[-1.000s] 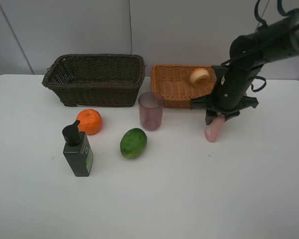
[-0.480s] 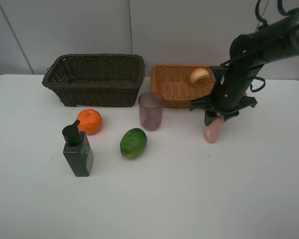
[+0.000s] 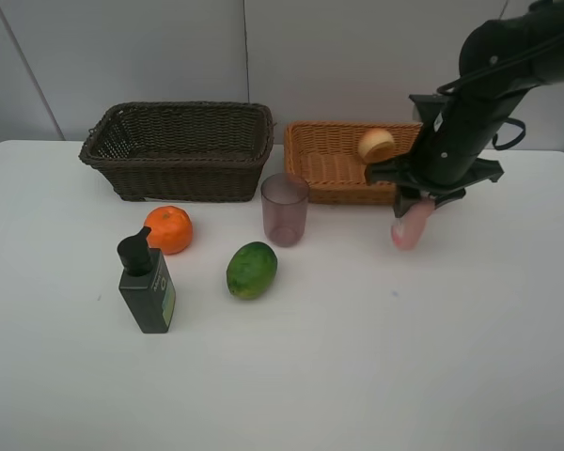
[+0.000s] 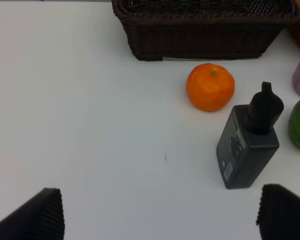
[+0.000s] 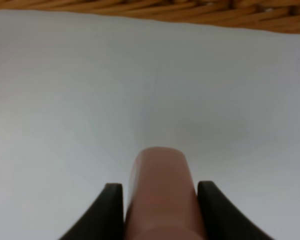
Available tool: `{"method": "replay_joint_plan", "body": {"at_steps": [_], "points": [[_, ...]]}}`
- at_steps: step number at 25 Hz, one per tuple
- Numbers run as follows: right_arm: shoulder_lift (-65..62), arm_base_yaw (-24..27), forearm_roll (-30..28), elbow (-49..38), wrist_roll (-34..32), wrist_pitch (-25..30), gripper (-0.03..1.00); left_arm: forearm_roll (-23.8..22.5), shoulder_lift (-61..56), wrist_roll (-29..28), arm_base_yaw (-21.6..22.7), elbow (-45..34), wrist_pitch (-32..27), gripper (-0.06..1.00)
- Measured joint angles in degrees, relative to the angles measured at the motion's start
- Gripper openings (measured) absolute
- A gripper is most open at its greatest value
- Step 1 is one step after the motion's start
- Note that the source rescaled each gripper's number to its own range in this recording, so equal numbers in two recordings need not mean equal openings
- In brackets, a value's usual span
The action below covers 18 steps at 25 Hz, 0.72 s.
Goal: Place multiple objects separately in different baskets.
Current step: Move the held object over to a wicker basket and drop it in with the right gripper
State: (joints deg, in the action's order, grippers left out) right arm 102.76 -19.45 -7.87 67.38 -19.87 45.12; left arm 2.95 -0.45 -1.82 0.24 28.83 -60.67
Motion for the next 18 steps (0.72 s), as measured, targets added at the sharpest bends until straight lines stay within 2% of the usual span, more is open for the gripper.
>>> {"method": "replay_joint_plan", "body": {"at_steps": [9, 14, 18], "points": [[-6.92, 0.0, 0.0, 1.46, 3.26, 4.33, 0.01, 0.0, 0.0, 0.0, 0.0, 0.0, 0.0, 1.0], [-7.75, -1.67, 0.0, 8.07, 5.78, 6.74, 0.01, 0.0, 0.0, 0.0, 0.0, 0.0, 0.0, 1.0], [-7.75, -4.44, 0.21, 14.67, 7.56, 6.52, 0.01, 0.0, 0.0, 0.0, 0.0, 0.0, 0.0, 1.0]]}}
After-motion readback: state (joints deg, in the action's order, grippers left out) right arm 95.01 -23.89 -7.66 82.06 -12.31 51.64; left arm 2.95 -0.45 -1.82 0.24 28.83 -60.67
